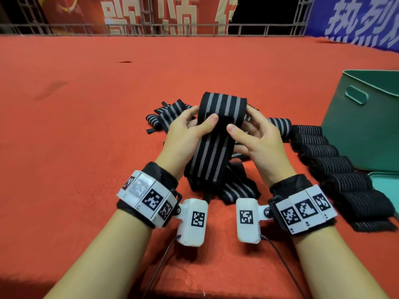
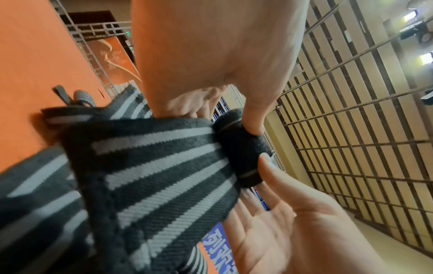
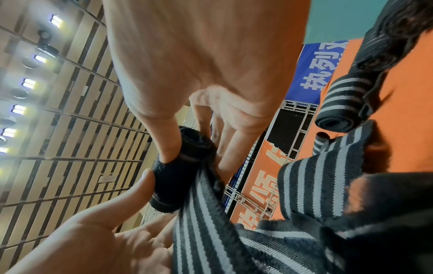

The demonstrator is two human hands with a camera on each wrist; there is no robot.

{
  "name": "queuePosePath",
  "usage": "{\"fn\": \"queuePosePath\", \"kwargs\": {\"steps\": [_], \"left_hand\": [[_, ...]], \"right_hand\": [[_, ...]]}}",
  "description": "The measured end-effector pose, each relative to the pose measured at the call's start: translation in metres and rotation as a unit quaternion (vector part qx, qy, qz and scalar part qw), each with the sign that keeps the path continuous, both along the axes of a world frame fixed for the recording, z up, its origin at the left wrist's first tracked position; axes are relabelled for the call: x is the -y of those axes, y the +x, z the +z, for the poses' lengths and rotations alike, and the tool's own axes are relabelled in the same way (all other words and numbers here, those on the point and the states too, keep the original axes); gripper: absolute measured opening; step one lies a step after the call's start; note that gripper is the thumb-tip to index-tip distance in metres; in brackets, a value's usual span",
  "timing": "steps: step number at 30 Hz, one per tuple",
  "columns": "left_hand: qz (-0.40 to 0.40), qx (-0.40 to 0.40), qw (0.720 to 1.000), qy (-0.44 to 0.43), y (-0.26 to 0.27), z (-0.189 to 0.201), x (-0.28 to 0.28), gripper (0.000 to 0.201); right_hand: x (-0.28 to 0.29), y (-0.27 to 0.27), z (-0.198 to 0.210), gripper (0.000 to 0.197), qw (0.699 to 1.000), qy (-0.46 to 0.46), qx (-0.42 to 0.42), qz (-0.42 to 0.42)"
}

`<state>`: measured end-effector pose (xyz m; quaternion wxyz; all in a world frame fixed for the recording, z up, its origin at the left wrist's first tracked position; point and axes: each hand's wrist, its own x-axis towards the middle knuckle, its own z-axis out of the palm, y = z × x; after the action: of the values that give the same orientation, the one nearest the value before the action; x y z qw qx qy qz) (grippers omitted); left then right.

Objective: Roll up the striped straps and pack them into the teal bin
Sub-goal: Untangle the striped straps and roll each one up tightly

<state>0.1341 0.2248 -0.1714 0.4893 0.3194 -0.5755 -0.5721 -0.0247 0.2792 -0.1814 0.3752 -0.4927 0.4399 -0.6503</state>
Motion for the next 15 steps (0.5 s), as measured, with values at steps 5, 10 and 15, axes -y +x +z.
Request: {"fn": "queuePosePath", "kwargs": {"steps": [5, 10, 15], "left_hand": [[-0.033, -0.035, 0.998, 0.041, -0.001, -0.022, 0.002, 0.028], [-0.04, -0.055, 0.995, 0.071, -0.002, -0.018, 0.006, 0.029], [-0.026, -0.057, 0.994, 0.089, 0.002, -0.02, 0.008, 0.031]], "right_hand": [[0.0, -0.003, -0.012, 0.056, 0.999, 0.019, -0.026, -0.017], [0.0, 0.002, -0.019, 0.058, 0.999, 0.021, -0.019, -0.037], [-0.001, 0.003, -0.019, 0.063, 0.999, 0.038, -0.031, -0.022]]}}
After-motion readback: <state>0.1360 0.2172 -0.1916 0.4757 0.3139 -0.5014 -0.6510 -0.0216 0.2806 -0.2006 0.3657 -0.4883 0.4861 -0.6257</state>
